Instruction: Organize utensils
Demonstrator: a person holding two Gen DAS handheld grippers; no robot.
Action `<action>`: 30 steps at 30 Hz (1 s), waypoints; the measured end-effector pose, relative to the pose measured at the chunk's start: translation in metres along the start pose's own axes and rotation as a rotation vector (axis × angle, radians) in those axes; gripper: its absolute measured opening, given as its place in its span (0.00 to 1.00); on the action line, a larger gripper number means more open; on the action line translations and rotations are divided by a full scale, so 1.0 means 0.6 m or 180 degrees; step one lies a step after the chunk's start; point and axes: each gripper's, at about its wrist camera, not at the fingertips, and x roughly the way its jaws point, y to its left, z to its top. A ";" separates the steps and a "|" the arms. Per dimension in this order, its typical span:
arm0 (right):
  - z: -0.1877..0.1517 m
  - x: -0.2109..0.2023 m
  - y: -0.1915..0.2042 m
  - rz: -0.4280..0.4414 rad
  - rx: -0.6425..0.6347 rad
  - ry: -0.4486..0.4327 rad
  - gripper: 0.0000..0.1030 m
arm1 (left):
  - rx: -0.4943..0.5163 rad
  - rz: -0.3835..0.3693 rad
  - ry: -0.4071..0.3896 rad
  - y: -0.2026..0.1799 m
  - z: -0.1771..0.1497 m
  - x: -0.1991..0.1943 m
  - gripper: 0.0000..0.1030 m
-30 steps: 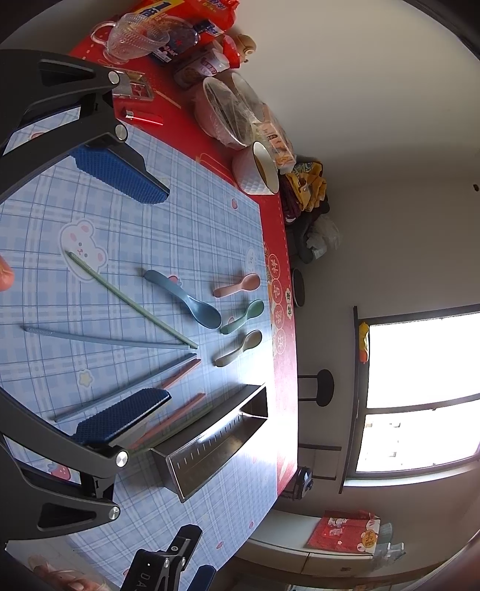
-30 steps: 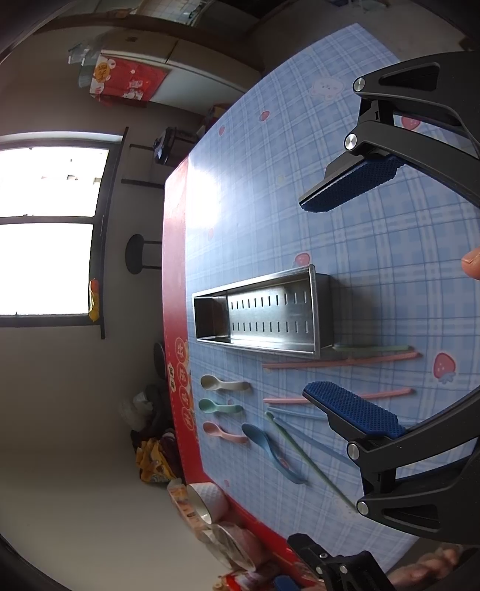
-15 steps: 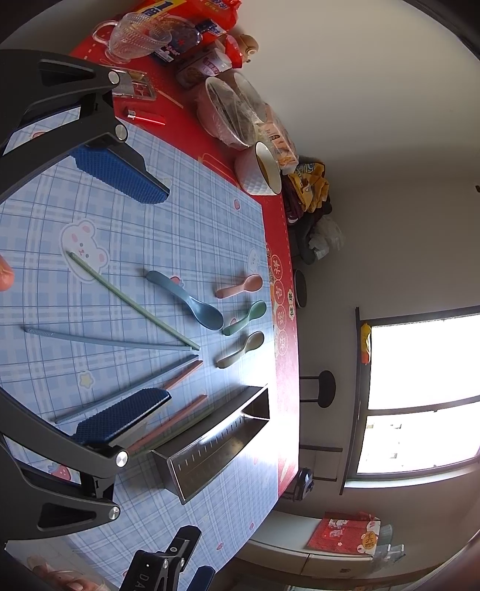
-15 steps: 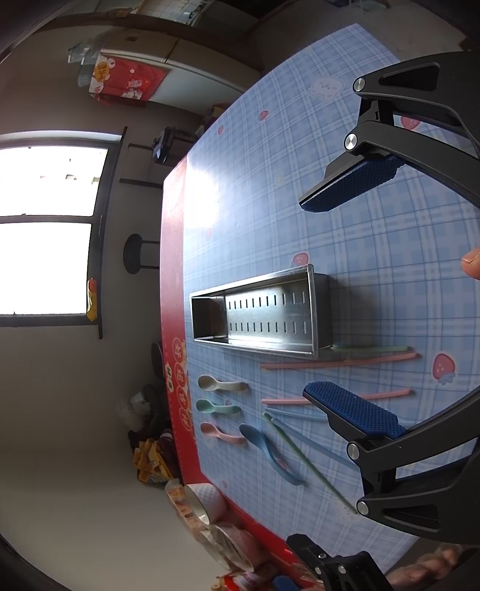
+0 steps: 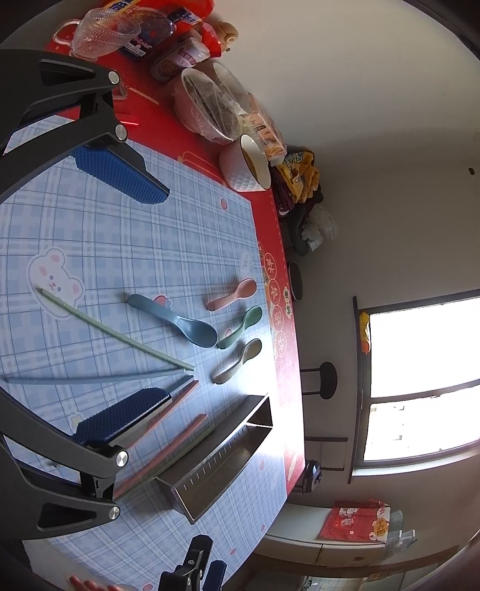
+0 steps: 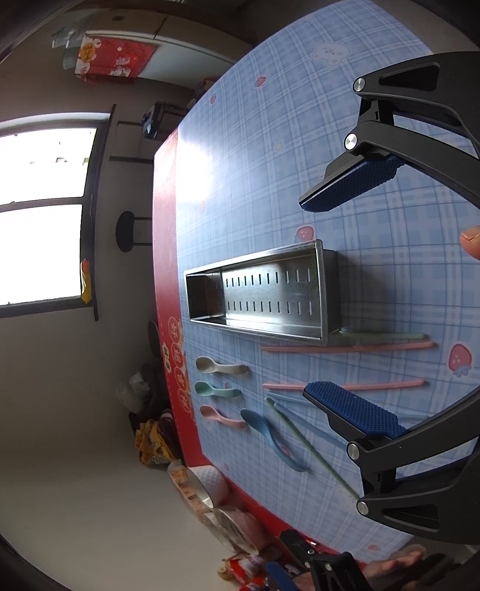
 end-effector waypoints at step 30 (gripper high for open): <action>-0.012 0.069 -0.021 0.0253 0.0126 0.0317 0.87 | -0.0356 -0.1444 0.1188 0.058 0.000 0.295 0.24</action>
